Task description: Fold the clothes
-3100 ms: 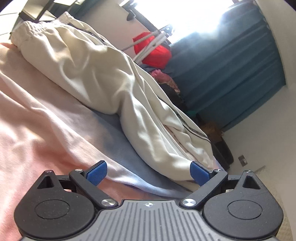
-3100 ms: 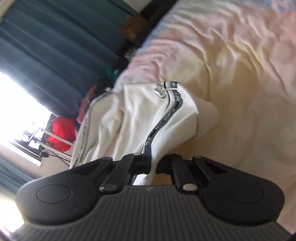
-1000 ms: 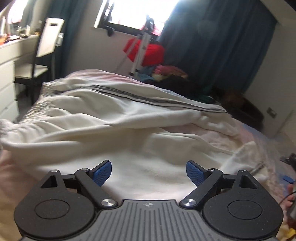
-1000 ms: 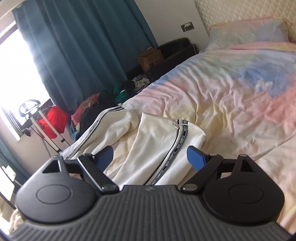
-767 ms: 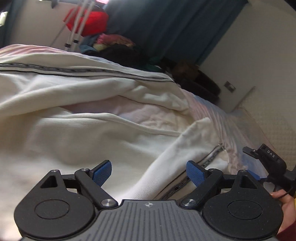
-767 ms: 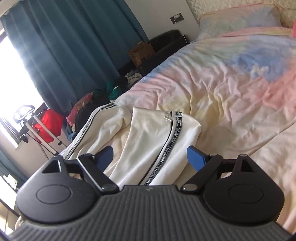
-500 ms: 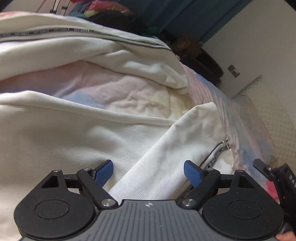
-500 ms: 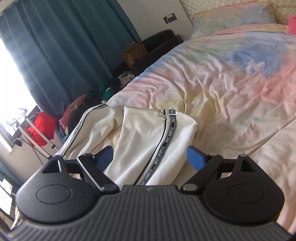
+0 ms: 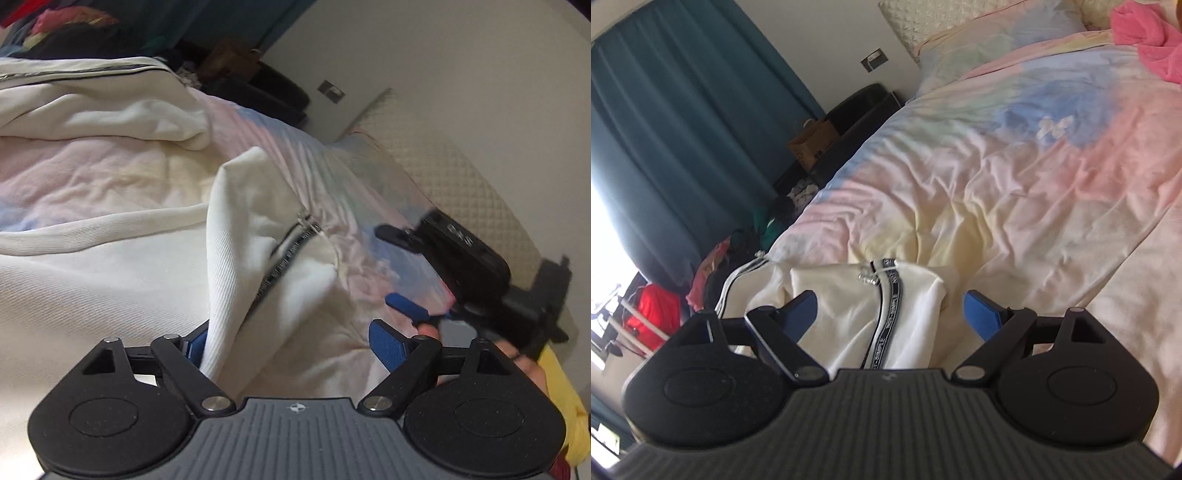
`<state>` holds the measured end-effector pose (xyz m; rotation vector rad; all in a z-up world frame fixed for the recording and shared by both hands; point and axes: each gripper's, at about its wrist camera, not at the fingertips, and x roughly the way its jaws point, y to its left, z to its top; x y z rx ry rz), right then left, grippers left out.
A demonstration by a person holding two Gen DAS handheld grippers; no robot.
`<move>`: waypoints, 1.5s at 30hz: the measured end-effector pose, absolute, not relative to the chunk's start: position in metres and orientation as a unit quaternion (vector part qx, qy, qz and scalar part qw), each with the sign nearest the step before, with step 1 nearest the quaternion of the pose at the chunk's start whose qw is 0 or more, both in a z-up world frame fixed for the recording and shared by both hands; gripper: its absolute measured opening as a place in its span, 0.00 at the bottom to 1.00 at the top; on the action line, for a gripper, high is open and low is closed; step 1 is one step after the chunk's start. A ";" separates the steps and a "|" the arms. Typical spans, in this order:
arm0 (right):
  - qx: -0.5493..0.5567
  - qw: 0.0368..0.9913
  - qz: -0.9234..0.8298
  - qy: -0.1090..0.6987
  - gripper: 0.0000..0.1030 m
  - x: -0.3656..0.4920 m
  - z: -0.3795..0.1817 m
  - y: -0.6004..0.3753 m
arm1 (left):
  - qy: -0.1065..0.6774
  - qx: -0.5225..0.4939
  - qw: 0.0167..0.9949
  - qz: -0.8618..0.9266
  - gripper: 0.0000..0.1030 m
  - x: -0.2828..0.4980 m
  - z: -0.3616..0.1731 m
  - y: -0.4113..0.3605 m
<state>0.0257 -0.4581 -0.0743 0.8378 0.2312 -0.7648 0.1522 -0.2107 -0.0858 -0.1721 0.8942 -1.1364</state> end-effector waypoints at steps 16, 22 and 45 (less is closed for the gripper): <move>0.376 0.871 -0.272 0.162 0.86 0.047 -0.070 -0.441 | 0.315 -0.010 0.864 -0.392 0.86 0.048 -0.035 -0.058; 0.331 0.888 -0.231 0.219 0.86 0.100 -0.064 -0.434 | 0.292 -0.055 0.898 -0.325 0.86 0.051 -0.034 -0.014; 0.246 0.851 -0.353 0.302 0.14 0.281 -0.053 -0.478 | 0.312 -0.153 0.905 -0.246 0.87 0.117 -0.072 0.044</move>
